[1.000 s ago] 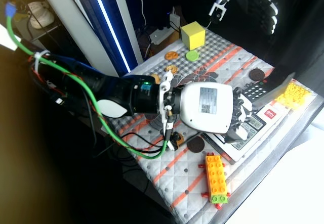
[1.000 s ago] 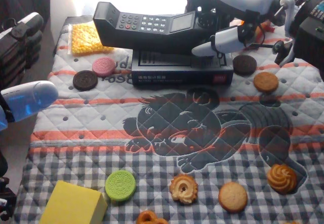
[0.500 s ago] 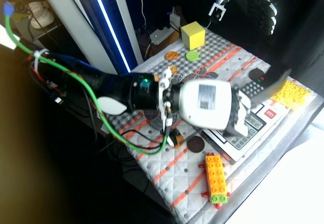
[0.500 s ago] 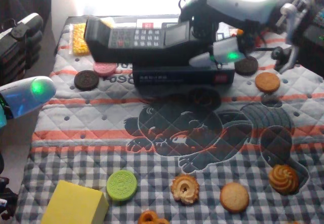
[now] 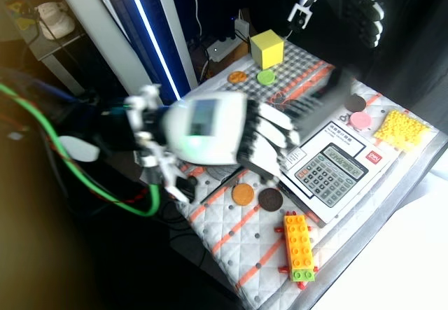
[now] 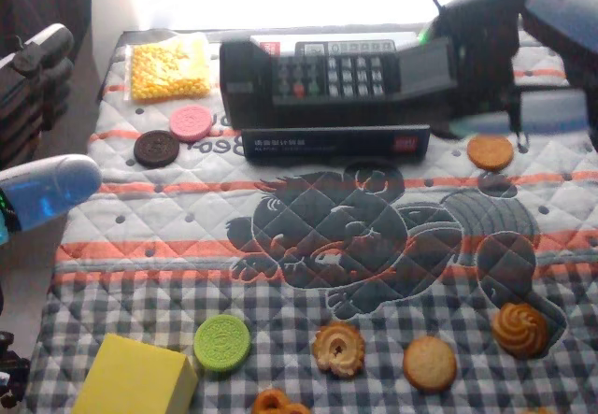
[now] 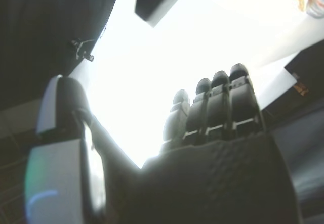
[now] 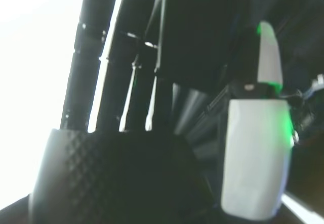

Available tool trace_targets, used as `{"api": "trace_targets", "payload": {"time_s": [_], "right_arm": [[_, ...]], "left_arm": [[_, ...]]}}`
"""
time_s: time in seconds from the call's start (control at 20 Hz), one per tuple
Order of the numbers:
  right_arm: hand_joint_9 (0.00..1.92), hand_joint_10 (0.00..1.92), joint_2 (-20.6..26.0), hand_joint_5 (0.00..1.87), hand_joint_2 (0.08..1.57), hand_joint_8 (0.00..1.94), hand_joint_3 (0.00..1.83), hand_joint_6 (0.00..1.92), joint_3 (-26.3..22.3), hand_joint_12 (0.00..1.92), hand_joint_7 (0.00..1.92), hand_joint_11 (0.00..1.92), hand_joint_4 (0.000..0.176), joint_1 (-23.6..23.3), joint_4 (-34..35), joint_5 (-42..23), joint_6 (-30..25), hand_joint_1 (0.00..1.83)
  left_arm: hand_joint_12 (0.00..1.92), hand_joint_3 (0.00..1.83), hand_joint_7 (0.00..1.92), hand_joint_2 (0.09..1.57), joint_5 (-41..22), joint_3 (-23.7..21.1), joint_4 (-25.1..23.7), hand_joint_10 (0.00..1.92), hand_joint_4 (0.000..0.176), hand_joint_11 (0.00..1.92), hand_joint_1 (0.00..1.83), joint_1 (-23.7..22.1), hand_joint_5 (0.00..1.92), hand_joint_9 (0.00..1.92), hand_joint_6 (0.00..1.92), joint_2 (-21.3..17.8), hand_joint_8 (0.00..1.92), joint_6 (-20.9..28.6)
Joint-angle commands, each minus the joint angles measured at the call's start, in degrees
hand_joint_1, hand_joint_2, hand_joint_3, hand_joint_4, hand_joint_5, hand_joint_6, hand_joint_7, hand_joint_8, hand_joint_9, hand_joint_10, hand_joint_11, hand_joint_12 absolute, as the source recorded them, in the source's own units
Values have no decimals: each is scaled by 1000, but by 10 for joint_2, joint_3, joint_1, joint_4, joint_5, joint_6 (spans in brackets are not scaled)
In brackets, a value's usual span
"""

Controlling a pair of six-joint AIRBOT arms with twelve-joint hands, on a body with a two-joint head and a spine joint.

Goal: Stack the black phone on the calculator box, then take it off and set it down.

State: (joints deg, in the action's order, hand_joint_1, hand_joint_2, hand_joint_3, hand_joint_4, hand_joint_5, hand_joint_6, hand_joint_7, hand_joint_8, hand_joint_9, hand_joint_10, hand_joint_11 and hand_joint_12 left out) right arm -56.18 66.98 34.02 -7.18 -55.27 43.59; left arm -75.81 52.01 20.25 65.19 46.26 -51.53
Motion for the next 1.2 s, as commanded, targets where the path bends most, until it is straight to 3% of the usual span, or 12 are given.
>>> {"api": "trace_targets", "payload": {"time_s": [0.0, 0.2, 0.25, 0.4, 0.45, 0.55, 0.6, 0.65, 0.75, 0.8, 0.9, 1.15], "right_arm": [[960, 1123, 9, 1157, 1052, 694, 0, 443, -5, 1044, 1218, 599, 0, 3, 19, -114, -8, 1395], [1166, 896, 25, 1206, 1050, 961, 4, 292, -32, 1358, 1153, 869, 0, 59, 19, -157, -25, 1292], [919, 464, 30, 1242, 1023, 767, 0, 296, -42, 1234, 1239, 173, 0, 78, 22, -167, -25, 1297], [1365, 183, 36, 1078, 1024, 385, 0, 733, -60, 759, 1377, 1035, 0, 131, 45, -185, -25, 1288], [1244, 619, 36, 1049, 1015, 105, 1, 758, -60, 698, 1436, 1063, 0, 152, 62, -185, -25, 1382], [1032, 995, 30, 918, 1076, 603, 0, 985, -48, 716, 1175, 940, 0, 189, 76, -184, -57, 1387], [928, 426, 26, 877, 1148, 248, 0, 1111, -39, 589, 1000, 769, 0, 204, 77, -184, -81, 1184], [833, 158, 21, 621, 1060, 66, 0, 404, -33, 444, 814, 659, 0, 208, 79, -184, -92, 1085], [577, 9, 17, 415, 988, 3, 0, 25, -25, 213, 522, 507, 0, 212, 81, -169, -97, 906], [375, 1, 17, 252, 959, 0, 0, 4, -24, 128, 327, 335, 69, 212, 81, -165, -97, 820], [208, 0, 17, 73, 876, 0, 0, 0, -24, 46, 169, 174, 146, 212, 82, -163, -97, 720], [1, 0, 19, 0, 869, 0, 0, 0, -32, 0, 0, 0, 176, 213, 87, -172, -97, 600]], "left_arm": [[0, 0, 0, 939, -77, 0, 2, 0, 89, 0, 696, 0, 9, 0, 3, -3, 0, 6], [0, 0, 0, 946, -79, -1, 4, 0, 84, 0, 715, 2, 12, 0, 2, -3, 0, 6], [0, 2, 0, 955, -80, -2, 4, 0, 75, 0, 706, 2, 11, 0, 1, -3, 0, 6], [0, 3, 0, 957, -80, -2, 6, 0, 74, 0, 687, 2, 9, 0, 0, -2, 0, 6], [0, 3, 0, 958, -80, -2, 6, 0, 69, 0, 712, 3, 4, 0, 0, -2, 0, 6], [0, 1, 0, 956, -79, -3, 6, 0, 73, 0, 744, 3, 9, 0, 2, -1, 0, 6], [0, 0, 0, 949, -77, -2, 6, 0, 81, 0, 757, 3, 8, 0, 2, -2, 0, 6], [0, 0, 0, 946, -76, -2, 6, 0, 93, 0, 767, 3, 6, 0, 1, -2, 0, 7], [0, 0, 0, 938, -75, -1, 6, 0, 116, 0, 770, 3, 10, 0, 2, -2, 0, 9], [0, 0, 0, 938, -75, -1, 6, 0, 127, 0, 762, 3, 11, 0, 2, -2, 0, 9], [0, 0, 0, 932, -76, -1, 6, 0, 138, 0, 781, 3, 14, 0, 3, -2, 0, 10], [0, 7, 0, 964, -87, -1, 7, 0, 113, 0, 593, 3, 12, 0, 0, -1, 0, 14]]}}
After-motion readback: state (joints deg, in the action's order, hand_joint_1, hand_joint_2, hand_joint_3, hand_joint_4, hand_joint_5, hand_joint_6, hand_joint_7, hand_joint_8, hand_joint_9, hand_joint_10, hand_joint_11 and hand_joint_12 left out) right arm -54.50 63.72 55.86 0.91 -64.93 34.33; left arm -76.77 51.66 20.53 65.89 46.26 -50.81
